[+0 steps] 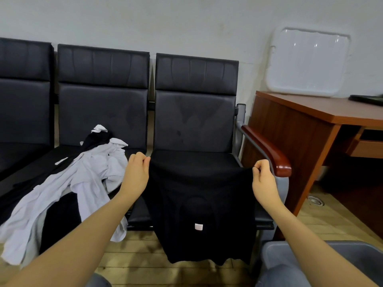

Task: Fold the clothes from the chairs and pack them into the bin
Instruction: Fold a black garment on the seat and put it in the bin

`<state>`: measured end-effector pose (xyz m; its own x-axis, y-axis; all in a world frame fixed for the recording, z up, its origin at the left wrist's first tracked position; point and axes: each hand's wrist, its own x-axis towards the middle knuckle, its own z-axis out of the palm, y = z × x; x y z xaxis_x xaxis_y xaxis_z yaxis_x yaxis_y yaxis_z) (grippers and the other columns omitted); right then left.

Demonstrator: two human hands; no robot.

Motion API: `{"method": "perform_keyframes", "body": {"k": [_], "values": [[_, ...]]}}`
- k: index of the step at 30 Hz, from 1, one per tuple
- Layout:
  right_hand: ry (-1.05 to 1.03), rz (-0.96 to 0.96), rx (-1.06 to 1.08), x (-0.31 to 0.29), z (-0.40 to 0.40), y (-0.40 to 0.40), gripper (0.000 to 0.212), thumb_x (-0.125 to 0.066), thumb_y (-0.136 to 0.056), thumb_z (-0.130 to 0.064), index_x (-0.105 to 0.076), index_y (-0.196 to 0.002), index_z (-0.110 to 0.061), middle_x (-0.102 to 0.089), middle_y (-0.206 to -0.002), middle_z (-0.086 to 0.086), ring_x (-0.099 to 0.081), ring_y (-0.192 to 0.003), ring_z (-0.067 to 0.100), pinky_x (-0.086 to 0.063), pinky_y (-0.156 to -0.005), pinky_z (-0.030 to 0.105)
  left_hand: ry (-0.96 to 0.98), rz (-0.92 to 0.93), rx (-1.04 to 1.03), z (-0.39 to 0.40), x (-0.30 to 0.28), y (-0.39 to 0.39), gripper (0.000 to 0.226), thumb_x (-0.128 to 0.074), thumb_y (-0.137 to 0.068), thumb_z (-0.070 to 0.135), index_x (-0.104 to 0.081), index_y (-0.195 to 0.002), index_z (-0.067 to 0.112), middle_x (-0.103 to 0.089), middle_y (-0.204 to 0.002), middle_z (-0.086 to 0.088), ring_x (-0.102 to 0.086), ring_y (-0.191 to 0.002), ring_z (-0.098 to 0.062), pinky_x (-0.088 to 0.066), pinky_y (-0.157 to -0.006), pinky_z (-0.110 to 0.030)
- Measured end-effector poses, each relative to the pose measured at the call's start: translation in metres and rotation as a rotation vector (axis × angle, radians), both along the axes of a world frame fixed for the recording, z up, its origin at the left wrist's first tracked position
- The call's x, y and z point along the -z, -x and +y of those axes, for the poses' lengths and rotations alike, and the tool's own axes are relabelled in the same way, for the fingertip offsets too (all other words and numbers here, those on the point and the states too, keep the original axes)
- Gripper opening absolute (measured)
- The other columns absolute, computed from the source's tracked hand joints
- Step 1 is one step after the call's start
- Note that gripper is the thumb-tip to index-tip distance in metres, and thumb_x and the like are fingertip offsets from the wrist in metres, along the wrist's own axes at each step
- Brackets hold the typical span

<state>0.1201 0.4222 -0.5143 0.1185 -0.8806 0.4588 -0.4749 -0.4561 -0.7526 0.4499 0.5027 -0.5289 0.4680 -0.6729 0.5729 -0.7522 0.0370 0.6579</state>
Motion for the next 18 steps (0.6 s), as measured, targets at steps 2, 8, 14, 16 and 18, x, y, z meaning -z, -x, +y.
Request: {"method": "perform_keyframes", "body": {"k": [2, 8, 14, 16, 18], "values": [[0.049, 0.146, -0.036, -0.004, 0.002, 0.004, 0.009, -0.048, -0.097, -0.012, -0.045, -0.089, -0.014, -0.047, -0.072, 0.001, -0.043, -0.062, 0.015, -0.038, -0.056, 0.026, -0.043, -0.078, 0.045, 0.007, -0.003, -0.003, 0.015, -0.06, -0.091, 0.022, -0.053, -0.084, 0.01, -0.042, -0.091, -0.008, -0.04, -0.077, -0.015, -0.035, -0.074, -0.024], [0.193, 0.355, 0.044, -0.014, 0.015, 0.014, 0.009, -0.062, -0.091, -0.02, -0.064, -0.099, -0.017, -0.046, -0.094, -0.004, -0.038, -0.091, 0.019, -0.023, -0.079, 0.03, -0.028, -0.145, 0.105, 0.034, -0.011, -0.004, 0.011, -0.074, -0.08, 0.017, -0.071, -0.089, 0.013, -0.035, -0.096, -0.008, -0.036, -0.092, -0.018, -0.038, -0.086, -0.031], [0.334, 0.231, 0.062, -0.028, 0.036, 0.017, 0.009, -0.063, -0.09, -0.018, -0.069, -0.097, -0.015, -0.055, -0.09, -0.004, -0.045, -0.091, 0.017, -0.028, -0.081, 0.03, 0.115, -0.153, -0.074, 0.059, -0.032, 0.019, 0.018, -0.064, -0.089, 0.025, -0.073, -0.101, 0.015, -0.052, -0.086, -0.003, -0.05, -0.073, -0.015, -0.045, -0.065, -0.033], [0.387, 0.256, 0.033, -0.033, 0.042, 0.018, 0.009, -0.063, -0.09, -0.016, -0.069, -0.096, -0.013, -0.057, -0.087, -0.004, -0.048, -0.087, 0.016, -0.032, -0.079, 0.031, 0.142, -0.21, -0.066, 0.063, -0.036, 0.023, 0.018, -0.066, -0.087, 0.026, -0.073, -0.099, 0.015, -0.05, -0.087, -0.002, -0.05, -0.07, -0.016, -0.045, -0.06, -0.033], [0.414, 0.252, -0.006, -0.036, 0.045, 0.019, 0.011, -0.063, -0.089, -0.013, -0.07, -0.098, -0.012, -0.058, -0.086, -0.003, -0.049, -0.085, 0.016, -0.038, -0.079, 0.03, 0.147, -0.237, -0.069, 0.065, -0.038, 0.026, 0.017, -0.067, -0.086, 0.028, -0.073, -0.097, 0.016, -0.047, -0.091, -0.001, -0.051, -0.069, -0.016, -0.043, -0.056, -0.032]]}}
